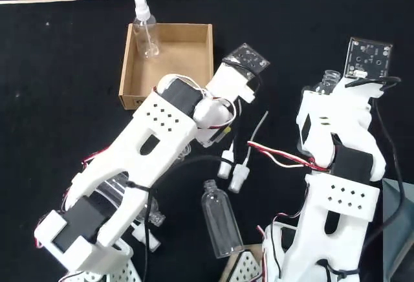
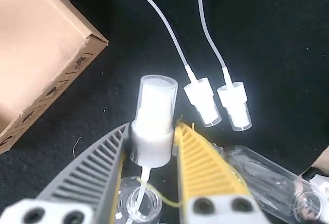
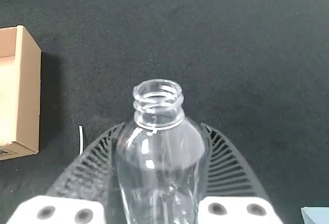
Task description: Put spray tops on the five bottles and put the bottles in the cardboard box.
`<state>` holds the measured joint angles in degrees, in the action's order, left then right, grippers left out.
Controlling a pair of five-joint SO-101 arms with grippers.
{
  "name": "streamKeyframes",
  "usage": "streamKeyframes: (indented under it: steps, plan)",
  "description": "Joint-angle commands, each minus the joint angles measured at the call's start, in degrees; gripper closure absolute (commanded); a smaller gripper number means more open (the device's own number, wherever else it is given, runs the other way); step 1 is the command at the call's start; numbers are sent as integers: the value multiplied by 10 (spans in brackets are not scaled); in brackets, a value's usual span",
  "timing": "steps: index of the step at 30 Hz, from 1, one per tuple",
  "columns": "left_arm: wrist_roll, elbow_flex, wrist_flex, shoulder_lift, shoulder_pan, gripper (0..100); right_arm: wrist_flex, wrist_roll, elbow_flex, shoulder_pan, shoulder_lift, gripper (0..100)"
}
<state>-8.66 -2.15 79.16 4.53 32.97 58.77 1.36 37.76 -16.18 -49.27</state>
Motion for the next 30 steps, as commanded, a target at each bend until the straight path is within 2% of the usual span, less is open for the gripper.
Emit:
streamKeyframes:
  steps: [1,7,19,24,30]
  plan:
    - [21,-32,4,47,0,971,-21,2,-31,-1,-22,901]
    - [27,-31,8,58,0,971,-21,2,-31,-1,-22,901]
    - [51,16,2,120,0,971,-22,2,13,70,-80,902]
    - [78,69,-52,160,-1,971,-24,2,30,104,-100,900]
    - [87,149,-130,212,-37,971,-24,2,31,105,-101,901]
